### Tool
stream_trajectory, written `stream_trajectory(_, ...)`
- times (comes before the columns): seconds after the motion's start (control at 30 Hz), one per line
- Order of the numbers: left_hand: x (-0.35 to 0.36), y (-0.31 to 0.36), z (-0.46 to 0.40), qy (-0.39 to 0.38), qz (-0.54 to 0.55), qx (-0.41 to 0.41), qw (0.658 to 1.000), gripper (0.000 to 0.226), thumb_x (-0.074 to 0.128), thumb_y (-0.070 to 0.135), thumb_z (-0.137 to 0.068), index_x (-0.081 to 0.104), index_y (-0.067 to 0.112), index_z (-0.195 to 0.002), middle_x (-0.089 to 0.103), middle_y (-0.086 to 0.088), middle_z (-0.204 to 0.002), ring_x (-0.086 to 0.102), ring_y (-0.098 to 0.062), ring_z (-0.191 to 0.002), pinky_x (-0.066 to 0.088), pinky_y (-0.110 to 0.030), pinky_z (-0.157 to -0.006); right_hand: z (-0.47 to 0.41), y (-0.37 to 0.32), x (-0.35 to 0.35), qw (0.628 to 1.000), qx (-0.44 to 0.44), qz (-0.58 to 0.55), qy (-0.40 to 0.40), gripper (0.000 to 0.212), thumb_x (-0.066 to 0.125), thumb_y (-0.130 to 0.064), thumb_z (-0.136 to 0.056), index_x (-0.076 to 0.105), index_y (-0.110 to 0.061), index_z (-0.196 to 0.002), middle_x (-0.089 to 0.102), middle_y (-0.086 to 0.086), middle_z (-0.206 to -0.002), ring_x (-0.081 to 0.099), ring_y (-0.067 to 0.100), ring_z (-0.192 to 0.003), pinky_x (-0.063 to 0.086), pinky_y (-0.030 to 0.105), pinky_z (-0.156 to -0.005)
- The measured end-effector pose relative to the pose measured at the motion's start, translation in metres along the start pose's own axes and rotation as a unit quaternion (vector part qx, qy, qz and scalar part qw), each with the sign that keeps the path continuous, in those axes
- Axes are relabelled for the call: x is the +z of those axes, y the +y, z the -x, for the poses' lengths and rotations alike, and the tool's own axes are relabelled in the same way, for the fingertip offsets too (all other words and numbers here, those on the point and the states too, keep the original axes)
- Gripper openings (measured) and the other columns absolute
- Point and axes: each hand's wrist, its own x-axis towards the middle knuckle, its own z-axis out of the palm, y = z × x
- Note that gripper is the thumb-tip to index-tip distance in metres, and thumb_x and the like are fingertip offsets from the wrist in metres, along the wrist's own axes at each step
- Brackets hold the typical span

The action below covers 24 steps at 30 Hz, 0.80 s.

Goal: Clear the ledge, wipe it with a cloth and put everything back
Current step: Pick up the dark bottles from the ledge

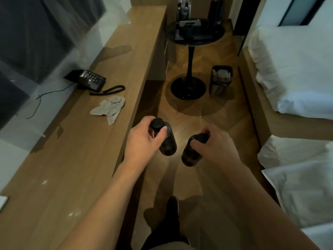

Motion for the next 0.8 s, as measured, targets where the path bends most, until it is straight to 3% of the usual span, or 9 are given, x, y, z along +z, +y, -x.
stream_trajectory(0.1,0.026,0.005,-0.046,-0.026,0.01,0.02,0.999,0.029,0.066,0.037,-0.095,0.058,0.026,-0.12,0.054,0.024,-0.088,0.052,0.019,-0.086,0.042,-0.003,-0.064,-0.043,0.007,-0.013,1.0,0.017,0.004,0.013,0.031,0.074,-0.045,-0.077,0.053,-0.029,-0.093,0.06,-0.009,-0.085,0.06,0.011,-0.076,0.058,0.037,-0.071)
stream_trajectory(0.23,0.06,0.008,-0.122,-0.046,0.019,0.027,0.998,0.029,0.067,0.039,-0.094,0.057,0.03,-0.119,0.056,0.024,-0.088,0.056,0.008,-0.078,0.04,-0.007,-0.061,-0.115,0.01,-0.028,0.999,0.02,0.013,0.033,0.03,0.074,-0.043,-0.077,0.053,-0.027,-0.091,0.06,-0.009,-0.083,0.06,0.011,-0.074,0.059,0.037,-0.07)
stream_trajectory(0.4,0.087,0.023,-0.223,-0.071,0.043,0.051,0.995,0.026,0.068,0.037,-0.093,0.055,0.034,-0.116,0.059,0.023,-0.092,0.056,0.015,-0.09,0.046,-0.003,-0.067,-0.212,0.005,-0.053,0.999,0.03,0.021,0.036,0.03,0.073,-0.044,-0.077,0.053,-0.03,-0.094,0.062,-0.011,-0.083,0.062,0.008,-0.074,0.06,0.036,-0.069)
stream_trajectory(0.5,0.102,0.037,-0.282,-0.083,0.051,0.073,0.993,0.025,0.068,0.039,-0.093,0.055,0.033,-0.113,0.061,0.02,-0.09,0.059,0.009,-0.087,0.047,-0.009,-0.066,-0.264,0.004,-0.073,0.997,0.037,0.013,0.061,0.029,0.073,-0.045,-0.076,0.053,-0.032,-0.093,0.061,-0.011,-0.083,0.061,0.008,-0.074,0.059,0.035,-0.068)
stream_trajectory(0.7,0.146,0.067,-0.372,-0.101,0.063,0.098,0.988,0.021,0.068,0.033,-0.095,0.055,0.03,-0.112,0.061,0.011,-0.084,0.061,-0.003,-0.08,0.052,-0.018,-0.066,-0.347,0.02,-0.114,0.995,0.058,-0.009,0.082,0.028,0.073,-0.044,-0.077,0.054,-0.029,-0.092,0.061,-0.01,-0.084,0.059,0.009,-0.073,0.055,0.031,-0.063)
stream_trajectory(0.8,0.174,0.079,-0.416,-0.113,0.068,0.086,0.988,0.022,0.067,0.032,-0.095,0.056,0.029,-0.113,0.061,0.011,-0.085,0.061,0.001,-0.081,0.05,-0.012,-0.065,-0.395,0.035,-0.13,0.995,0.058,-0.016,0.074,0.028,0.074,-0.042,-0.078,0.052,-0.028,-0.09,0.06,-0.01,-0.082,0.058,0.008,-0.071,0.043,0.022,-0.056)
